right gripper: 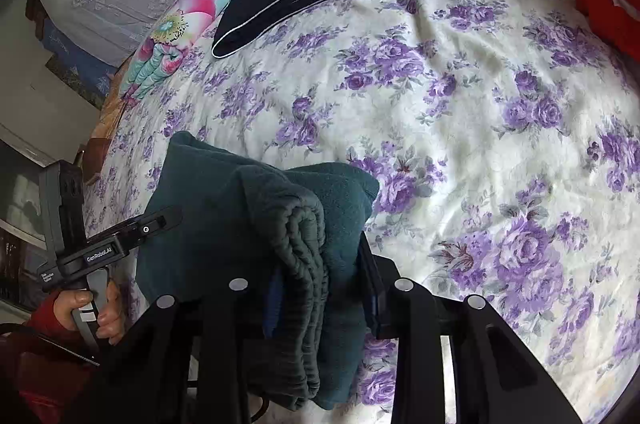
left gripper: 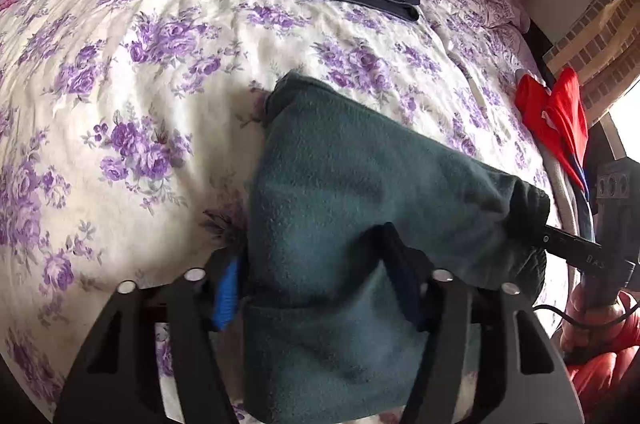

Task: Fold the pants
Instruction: 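Carry the folded pants with both grippers onto the navy garment and release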

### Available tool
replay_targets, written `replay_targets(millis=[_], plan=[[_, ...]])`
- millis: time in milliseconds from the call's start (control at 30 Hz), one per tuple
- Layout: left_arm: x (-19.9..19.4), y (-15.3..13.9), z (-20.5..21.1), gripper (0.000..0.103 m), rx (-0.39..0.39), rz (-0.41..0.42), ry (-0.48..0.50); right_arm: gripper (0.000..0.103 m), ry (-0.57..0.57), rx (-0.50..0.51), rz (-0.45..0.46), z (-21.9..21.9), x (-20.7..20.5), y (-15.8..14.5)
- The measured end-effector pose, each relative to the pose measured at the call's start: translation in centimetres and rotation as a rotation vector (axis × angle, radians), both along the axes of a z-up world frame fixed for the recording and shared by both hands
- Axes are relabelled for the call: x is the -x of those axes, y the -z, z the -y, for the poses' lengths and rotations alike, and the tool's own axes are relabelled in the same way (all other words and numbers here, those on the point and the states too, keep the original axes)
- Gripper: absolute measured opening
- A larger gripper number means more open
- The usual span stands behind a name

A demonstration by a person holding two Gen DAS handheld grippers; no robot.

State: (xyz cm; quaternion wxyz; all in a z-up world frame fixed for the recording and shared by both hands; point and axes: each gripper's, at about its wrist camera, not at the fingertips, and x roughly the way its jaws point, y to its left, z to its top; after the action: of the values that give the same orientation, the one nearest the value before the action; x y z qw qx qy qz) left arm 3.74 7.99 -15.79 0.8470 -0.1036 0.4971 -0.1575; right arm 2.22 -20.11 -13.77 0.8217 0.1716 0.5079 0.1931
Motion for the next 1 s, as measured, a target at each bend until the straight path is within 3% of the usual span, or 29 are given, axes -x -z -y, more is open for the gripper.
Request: replay_targets(millis=[67,133,167,200,233,300,367,433,467,533,600,733,900,1000], plan=[[-0.3,-0.5,-0.2,0.042,0.005,0.005,-0.006,0.029,-0.019,0.022,0.021,-0.5,0.0,-0.6],[-0.6,-0.7,-0.7,0.041,0.025,-0.008,-0.017,0.031,-0.033,0.019,0.024,-0.7,-0.1,-1.0],[-0.8,-0.4,-0.8,0.042,0.038,-0.020,-0.023,0.037,-0.031,0.013,0.007,-0.5,-0.3,-0.7],[-0.8,-0.2,-1.0,0.047,0.049,-0.031,-0.028,0.051,-0.016,-0.007,-0.034,-0.1,-0.8,0.0],[-0.9,0.2,-1.3,0.050,0.065,-0.043,-0.034,0.052,0.003,-0.061,-0.070,0.4,-1.1,1.0],[-1.1,0.7,-1.5,0.061,0.096,-0.040,-0.038,0.050,0.060,-0.151,-0.090,1.3,-1.2,2.0],[-1.2,0.7,-1.0,0.061,0.077,-0.023,-0.025,0.039,0.042,-0.123,-0.079,0.8,-1.3,1.7],[-1.2,0.2,-0.5,0.045,0.046,-0.005,-0.018,0.031,0.016,-0.091,-0.054,0.3,-1.2,1.2],[-1.1,-0.4,-0.4,0.027,0.032,0.011,-0.023,0.030,0.011,-0.078,-0.044,0.1,-1.1,0.8],[-0.6,-2.1,-1.0,0.010,0.046,0.055,-0.045,0.028,-0.012,-0.056,-0.005,-0.3,-0.9,-0.8],[-0.4,-4.2,-1.4,0.010,0.109,0.088,-0.033,0.028,-0.043,-0.040,0.054,-0.6,-1.2,-3.4],[-2.1,-10.0,0.1,0.010,0.067,0.252,0.022,0.027,-0.058,0.016,0.218,0.0,-4.5,-9.6],[-9.6,-16.8,0.9,0.010,0.073,0.403,0.024,0.027,-0.030,0.072,0.391,1.3,-12.2,-15.9],[-14.6,-19.3,1.9,0.010,0.007,0.476,0.019,0.027,0.018,0.061,0.447,1.7,-17.4,-17.7]])
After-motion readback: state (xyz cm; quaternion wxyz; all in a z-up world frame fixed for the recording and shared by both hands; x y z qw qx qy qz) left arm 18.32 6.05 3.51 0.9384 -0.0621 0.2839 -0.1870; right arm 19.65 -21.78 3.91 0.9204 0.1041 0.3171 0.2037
